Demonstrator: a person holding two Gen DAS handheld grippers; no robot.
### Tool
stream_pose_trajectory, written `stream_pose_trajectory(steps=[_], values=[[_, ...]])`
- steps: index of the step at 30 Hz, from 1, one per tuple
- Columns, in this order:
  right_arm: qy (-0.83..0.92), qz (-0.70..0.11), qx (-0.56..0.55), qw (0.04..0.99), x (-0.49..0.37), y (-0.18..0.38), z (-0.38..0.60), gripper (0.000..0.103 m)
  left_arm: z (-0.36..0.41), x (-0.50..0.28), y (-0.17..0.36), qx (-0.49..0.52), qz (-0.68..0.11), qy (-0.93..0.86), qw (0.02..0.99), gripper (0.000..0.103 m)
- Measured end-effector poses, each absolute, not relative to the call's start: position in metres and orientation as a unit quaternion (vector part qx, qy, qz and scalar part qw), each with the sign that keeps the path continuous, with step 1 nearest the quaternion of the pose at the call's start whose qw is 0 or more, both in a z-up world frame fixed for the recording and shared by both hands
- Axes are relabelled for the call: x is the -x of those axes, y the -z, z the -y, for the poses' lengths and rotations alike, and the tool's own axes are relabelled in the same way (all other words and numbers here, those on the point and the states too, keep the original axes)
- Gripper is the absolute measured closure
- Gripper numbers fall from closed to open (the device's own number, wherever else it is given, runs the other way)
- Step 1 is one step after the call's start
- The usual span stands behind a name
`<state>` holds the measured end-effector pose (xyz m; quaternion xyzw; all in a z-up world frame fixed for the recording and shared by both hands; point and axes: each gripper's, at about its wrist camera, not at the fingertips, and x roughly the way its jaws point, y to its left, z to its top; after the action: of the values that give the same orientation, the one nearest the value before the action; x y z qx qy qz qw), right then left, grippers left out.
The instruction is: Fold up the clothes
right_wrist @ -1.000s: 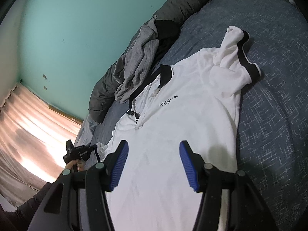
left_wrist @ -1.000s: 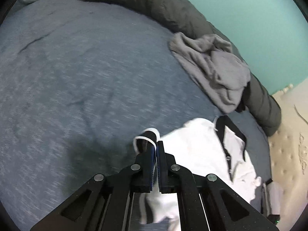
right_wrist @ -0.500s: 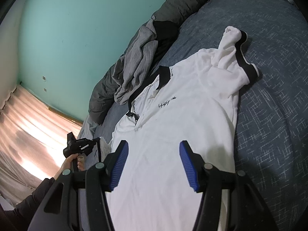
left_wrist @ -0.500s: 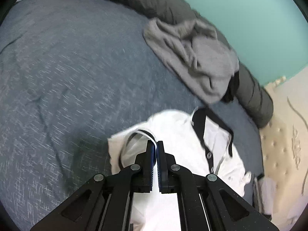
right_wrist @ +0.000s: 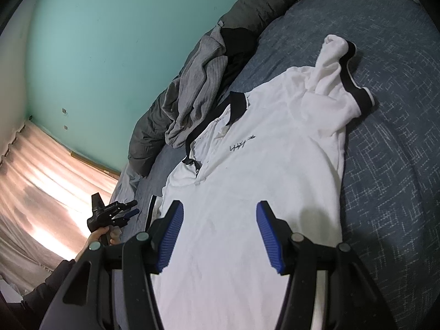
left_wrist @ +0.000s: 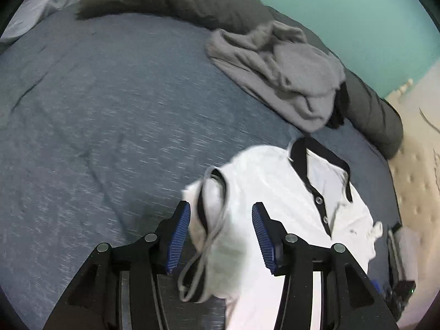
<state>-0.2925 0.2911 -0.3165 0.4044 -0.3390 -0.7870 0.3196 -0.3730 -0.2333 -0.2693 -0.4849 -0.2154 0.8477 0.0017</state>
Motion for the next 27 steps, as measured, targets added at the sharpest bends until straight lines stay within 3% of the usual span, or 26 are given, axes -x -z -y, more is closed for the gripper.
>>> stream_pose_trajectory(steps=[3,7,15,22,25,27], values=[[0.787,0.34,-0.402,0.32,0.292,0.315,-0.292,0.047,0.234,0.373,0.279,0.502,0.194,-0.843,-0.009,0.058],[0.788,0.345,-0.402,0.315,0.293,0.317,-0.297,0.047,0.233,0.377,0.289,0.511,0.183,-0.84,-0.014,0.076],[0.787,0.345,-0.404,0.313,0.294,0.319,-0.297,0.047,0.221,0.389,0.291,0.513,0.173,-0.841,-0.018,0.076],[0.788,0.345,-0.402,0.314,0.294,0.317,-0.297,0.047,0.22,0.394,0.298,0.523,0.159,-0.837,-0.031,0.09],[0.787,0.346,-0.402,0.314,0.294,0.318,-0.297,0.047,0.222,0.396,0.303,0.535,0.145,-0.831,-0.037,0.1],[0.787,0.346,-0.402,0.314,0.295,0.318,-0.296,0.047,0.221,0.397,0.305,0.545,0.122,-0.829,-0.043,0.1]])
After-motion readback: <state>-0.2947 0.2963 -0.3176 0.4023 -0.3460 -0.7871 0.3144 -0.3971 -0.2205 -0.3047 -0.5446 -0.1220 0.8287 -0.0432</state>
